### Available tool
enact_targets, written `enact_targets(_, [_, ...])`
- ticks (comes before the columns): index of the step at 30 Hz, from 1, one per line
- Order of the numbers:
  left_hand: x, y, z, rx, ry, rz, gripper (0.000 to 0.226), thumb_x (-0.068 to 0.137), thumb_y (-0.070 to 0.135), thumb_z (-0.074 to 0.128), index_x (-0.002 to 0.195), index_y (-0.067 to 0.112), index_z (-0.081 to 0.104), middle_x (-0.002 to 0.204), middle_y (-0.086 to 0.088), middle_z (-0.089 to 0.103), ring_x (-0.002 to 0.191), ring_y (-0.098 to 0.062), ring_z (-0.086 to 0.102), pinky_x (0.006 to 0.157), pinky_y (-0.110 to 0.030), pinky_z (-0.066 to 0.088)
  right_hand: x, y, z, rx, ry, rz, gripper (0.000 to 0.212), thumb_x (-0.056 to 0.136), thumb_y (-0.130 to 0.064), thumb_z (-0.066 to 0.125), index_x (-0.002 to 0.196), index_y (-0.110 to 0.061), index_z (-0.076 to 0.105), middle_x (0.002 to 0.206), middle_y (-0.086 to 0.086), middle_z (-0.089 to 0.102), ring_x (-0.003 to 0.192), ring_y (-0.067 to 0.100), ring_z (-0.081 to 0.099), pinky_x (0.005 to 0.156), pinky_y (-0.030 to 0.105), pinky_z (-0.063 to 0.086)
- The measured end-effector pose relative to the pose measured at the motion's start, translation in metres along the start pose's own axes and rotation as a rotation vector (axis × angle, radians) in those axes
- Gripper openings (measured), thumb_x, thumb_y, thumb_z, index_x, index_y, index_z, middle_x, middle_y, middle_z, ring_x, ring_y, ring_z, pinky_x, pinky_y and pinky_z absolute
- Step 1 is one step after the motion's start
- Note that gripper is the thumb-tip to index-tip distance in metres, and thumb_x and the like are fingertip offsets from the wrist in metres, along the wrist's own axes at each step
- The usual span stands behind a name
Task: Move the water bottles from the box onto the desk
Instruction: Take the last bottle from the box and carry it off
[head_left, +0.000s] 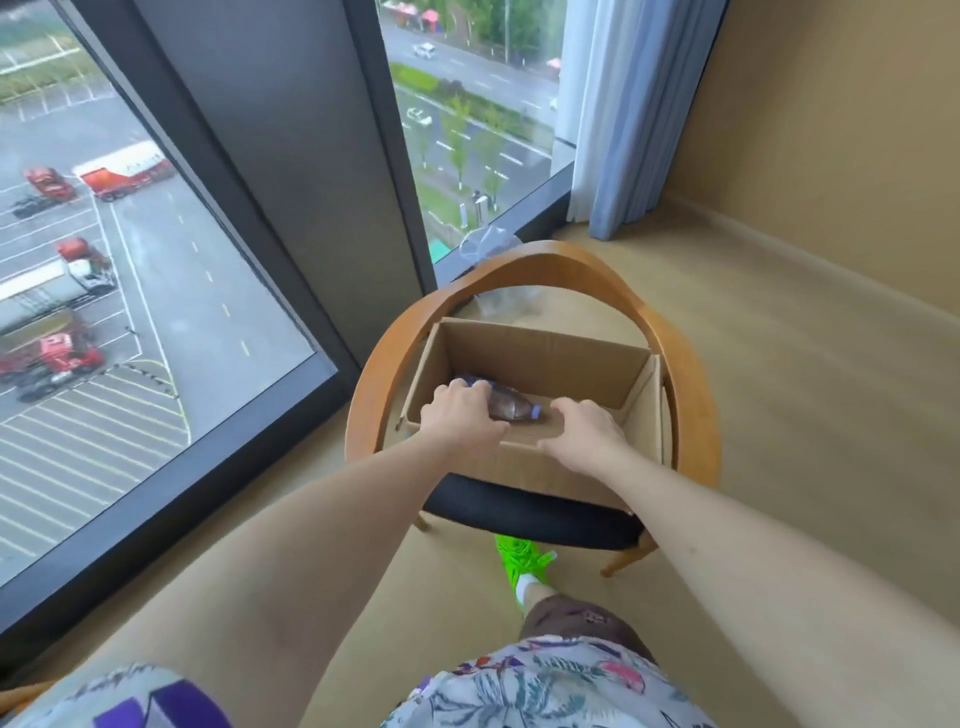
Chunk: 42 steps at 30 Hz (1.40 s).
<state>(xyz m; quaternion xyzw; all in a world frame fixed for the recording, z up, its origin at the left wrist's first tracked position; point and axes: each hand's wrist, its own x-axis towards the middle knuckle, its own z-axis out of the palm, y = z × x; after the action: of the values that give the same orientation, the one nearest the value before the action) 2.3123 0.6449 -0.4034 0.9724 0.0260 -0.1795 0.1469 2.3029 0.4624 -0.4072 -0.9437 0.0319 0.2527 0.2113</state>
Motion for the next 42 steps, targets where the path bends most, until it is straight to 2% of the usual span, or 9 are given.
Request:
enact_targets(7, [0.101, 0.010, 0.010, 0.035, -0.124, -0.051, 0.049, 0.092, 0.044, 0.066, 0.134, 0.023, 0.055, 0.128, -0.007, 0.054, 0.119, -0.029, 0.050, 0.097, -0.047, 0.051, 0.097, 0.010, 0.005, 0.062, -0.185, 0.087, 0.072, 0.087, -0.047, 0.071, 0.150, -0.028, 0.042, 0.145, 0.008, 0.049, 0.135, 0.032, 0.044, 0.106, 0.045, 0.044])
enact_targets(14, [0.167, 0.010, 0.050, 0.107, -0.234, 0.025, 0.054, 0.089, 0.038, 0.068, 0.137, 0.016, 0.055, 0.142, -0.013, 0.047, 0.134, -0.036, 0.041, 0.105, -0.049, 0.043, 0.159, 0.035, 0.027, 0.091, -0.299, 0.192, 0.070, 0.086, -0.048, 0.071, 0.147, -0.025, 0.045, 0.140, 0.011, 0.052, 0.134, 0.034, 0.046, 0.105, 0.046, 0.045])
enact_targets(19, [0.204, 0.000, 0.088, 0.209, -0.324, 0.074, 0.058, 0.083, 0.034, 0.072, 0.135, 0.017, 0.054, 0.140, -0.011, 0.047, 0.133, -0.035, 0.040, 0.104, -0.051, 0.041, 0.193, 0.043, 0.058, 0.171, -0.347, 0.274, 0.070, 0.085, -0.046, 0.073, 0.146, -0.022, 0.047, 0.140, 0.014, 0.053, 0.133, 0.034, 0.048, 0.106, 0.040, 0.044])
enact_targets(25, [0.236, -0.020, 0.132, 0.340, -0.440, 0.139, 0.074, 0.087, 0.036, 0.072, 0.152, 0.019, 0.042, 0.161, -0.013, 0.034, 0.154, -0.034, 0.018, 0.121, -0.058, 0.017, 0.219, 0.053, 0.096, 0.234, -0.384, 0.361, 0.067, 0.086, -0.044, 0.073, 0.145, -0.023, 0.049, 0.142, 0.016, 0.052, 0.135, 0.035, 0.045, 0.106, 0.038, 0.042])
enact_targets(27, [0.249, -0.025, 0.141, 0.373, -0.467, 0.160, 0.076, 0.090, 0.031, 0.070, 0.156, 0.019, 0.036, 0.165, -0.011, 0.030, 0.156, -0.033, 0.014, 0.121, -0.060, 0.016, 0.225, 0.059, 0.106, 0.256, -0.402, 0.385, 0.068, 0.087, -0.043, 0.072, 0.147, -0.022, 0.047, 0.147, 0.016, 0.048, 0.139, 0.035, 0.041, 0.110, 0.041, 0.040])
enact_targets(32, [0.268, -0.028, 0.152, 0.410, -0.465, 0.199, 0.074, 0.085, 0.017, 0.068, 0.152, 0.016, 0.037, 0.150, -0.015, 0.041, 0.143, -0.037, 0.032, 0.117, -0.054, 0.027, 0.237, 0.071, 0.128, 0.302, -0.425, 0.413, 0.061, 0.090, -0.036, 0.072, 0.142, -0.012, 0.051, 0.143, 0.013, 0.053, 0.138, 0.033, 0.041, 0.107, 0.039, 0.040])
enact_targets(35, [0.270, -0.022, 0.163, 0.472, -0.360, 0.229, 0.056, 0.083, 0.015, 0.067, 0.137, 0.015, 0.051, 0.137, -0.019, 0.047, 0.126, -0.041, 0.043, 0.108, -0.050, 0.035, 0.242, 0.074, 0.137, 0.324, -0.435, 0.426, 0.054, 0.089, -0.032, 0.072, 0.137, -0.013, 0.055, 0.137, 0.012, 0.057, 0.133, 0.032, 0.046, 0.101, 0.035, 0.042])
enact_targets(38, [0.267, -0.021, 0.171, 0.561, -0.340, 0.255, 0.041, 0.084, 0.016, 0.065, 0.125, 0.016, 0.061, 0.138, -0.018, 0.041, 0.122, -0.041, 0.041, 0.100, -0.049, 0.039, 0.244, 0.076, 0.144, 0.324, -0.437, 0.429, 0.051, 0.088, -0.030, 0.071, 0.135, -0.015, 0.057, 0.135, 0.014, 0.057, 0.134, 0.032, 0.045, 0.102, 0.036, 0.042])
enact_targets(42, [0.257, -0.026, 0.177, 0.669, -0.455, 0.315, 0.053, 0.080, 0.016, 0.069, 0.130, 0.016, 0.053, 0.137, -0.017, 0.044, 0.124, -0.039, 0.044, 0.110, -0.058, 0.034, 0.244, 0.077, 0.145, 0.328, -0.422, 0.444, 0.046, 0.086, -0.031, 0.073, 0.129, -0.021, 0.061, 0.131, 0.010, 0.061, 0.126, 0.030, 0.051, 0.092, 0.032, 0.044])
